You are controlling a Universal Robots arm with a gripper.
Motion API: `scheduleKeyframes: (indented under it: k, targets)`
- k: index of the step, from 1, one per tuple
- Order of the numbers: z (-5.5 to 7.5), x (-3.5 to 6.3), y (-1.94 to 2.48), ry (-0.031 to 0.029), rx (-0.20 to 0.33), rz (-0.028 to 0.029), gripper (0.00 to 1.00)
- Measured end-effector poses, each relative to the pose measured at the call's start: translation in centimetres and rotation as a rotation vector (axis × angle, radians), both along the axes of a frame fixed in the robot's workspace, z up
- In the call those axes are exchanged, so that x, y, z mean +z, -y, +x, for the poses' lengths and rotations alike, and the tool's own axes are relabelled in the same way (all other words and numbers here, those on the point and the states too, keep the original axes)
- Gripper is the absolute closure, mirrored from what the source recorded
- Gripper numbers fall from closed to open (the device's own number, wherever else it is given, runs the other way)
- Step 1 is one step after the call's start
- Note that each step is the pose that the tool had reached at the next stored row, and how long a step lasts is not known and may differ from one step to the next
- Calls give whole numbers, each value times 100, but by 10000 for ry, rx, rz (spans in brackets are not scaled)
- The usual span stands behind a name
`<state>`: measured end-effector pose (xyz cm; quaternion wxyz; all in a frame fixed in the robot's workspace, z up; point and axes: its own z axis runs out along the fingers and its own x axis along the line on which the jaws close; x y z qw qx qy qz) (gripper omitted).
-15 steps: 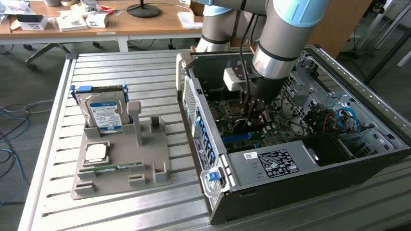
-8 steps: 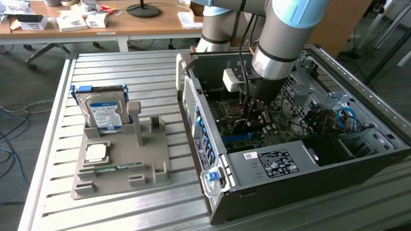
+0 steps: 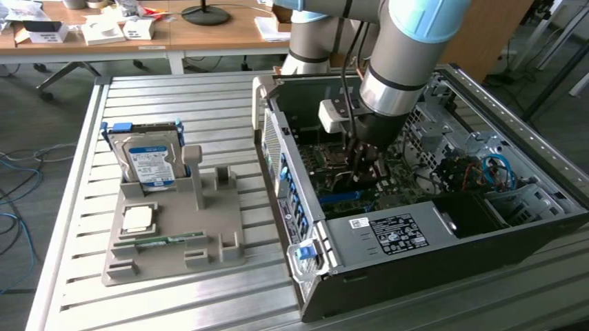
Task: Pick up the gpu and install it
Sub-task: 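Insert the gpu into the slot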
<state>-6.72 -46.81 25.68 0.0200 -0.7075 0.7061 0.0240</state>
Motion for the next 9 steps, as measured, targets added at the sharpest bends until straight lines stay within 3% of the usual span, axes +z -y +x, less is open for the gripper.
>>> scheduleKeyframes:
  k: [9]
  targets:
    - [-3,-15,0,1,0,0,74]
